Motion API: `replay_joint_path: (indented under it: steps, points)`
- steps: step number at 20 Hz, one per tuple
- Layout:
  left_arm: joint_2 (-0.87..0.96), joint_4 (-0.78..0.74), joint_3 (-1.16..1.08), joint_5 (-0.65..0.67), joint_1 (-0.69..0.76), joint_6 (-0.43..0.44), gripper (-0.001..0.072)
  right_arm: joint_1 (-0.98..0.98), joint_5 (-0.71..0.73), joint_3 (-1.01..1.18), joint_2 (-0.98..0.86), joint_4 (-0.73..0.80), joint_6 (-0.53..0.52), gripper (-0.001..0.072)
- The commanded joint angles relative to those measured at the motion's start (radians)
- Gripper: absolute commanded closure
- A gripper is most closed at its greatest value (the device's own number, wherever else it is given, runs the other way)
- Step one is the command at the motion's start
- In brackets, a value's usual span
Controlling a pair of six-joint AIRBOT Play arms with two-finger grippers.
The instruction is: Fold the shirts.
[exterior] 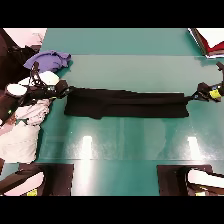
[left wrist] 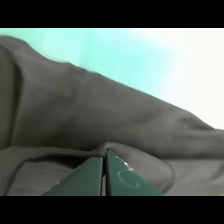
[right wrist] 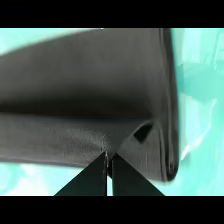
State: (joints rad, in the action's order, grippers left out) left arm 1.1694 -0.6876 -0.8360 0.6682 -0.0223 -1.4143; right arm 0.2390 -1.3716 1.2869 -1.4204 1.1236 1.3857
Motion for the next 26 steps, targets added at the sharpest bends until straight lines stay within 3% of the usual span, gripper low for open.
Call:
replay_joint_path:
  steps: [1, 4, 5, 6, 7, 9, 11, 12, 13, 14, 19, 26]
  points:
    - [0.07, 0.053, -0.002, -0.087, -0.001, 0.001, 0.0681, -0.006, 0.017, 0.07, -0.091, 0.0, 0.021, 0.0695]
    - [0.107, 0.093, -0.011, -0.099, -0.001, 0.019, 0.0679, -0.006, 0.066, 0.074, -0.123, -0.044, 0.021, 0.0693]
    - [0.108, 0.096, -0.014, -0.105, -0.001, 0.019, 0.0546, -0.006, 0.094, 0.072, -0.129, -0.081, 0.02, 0.0636]
    - [0.108, 0.098, -0.026, -0.108, -0.001, 0.019, 0.0212, 0.0, 0.134, 0.072, -0.132, -0.127, 0.02, 0.0359]
    - [0.108, 0.097, -0.048, -0.103, -0.001, 0.019, 0.0072, 0.011, 0.174, 0.075, -0.132, -0.177, 0.019, 0.0182]
    - [0.108, 0.096, -0.13, -0.06, -0.001, 0.038, 0.0095, 0.04, 0.145, 0.113, -0.131, -0.214, 0.001, 0.0171]
    - [0.108, 0.096, -0.224, 0.038, -0.001, 0.09, 0.0097, 0.084, 0.007, 0.141, -0.13, -0.206, -0.093, 0.017]
    - [0.108, 0.096, -0.258, 0.096, -0.001, 0.108, 0.0192, 0.111, -0.062, 0.135, -0.13, -0.206, -0.126, 0.0171]
    - [0.108, 0.096, -0.285, 0.153, 0.003, 0.138, 0.0478, 0.14, -0.106, 0.115, -0.13, -0.205, -0.148, 0.0171]
    - [0.108, 0.097, -0.299, 0.19, 0.01, 0.181, 0.0672, 0.166, -0.112, 0.085, -0.13, -0.206, -0.164, 0.0171]
    - [0.11, 0.045, -0.298, 0.262, 0.093, 0.202, 0.0682, 0.238, -0.018, -0.069, -0.159, -0.207, -0.28, 0.0178]
    - [0.175, 0.034, -0.298, 0.303, 0.215, 0.179, 0.0682, 0.177, -0.096, 0.026, -0.334, -0.212, -0.28, 0.018]
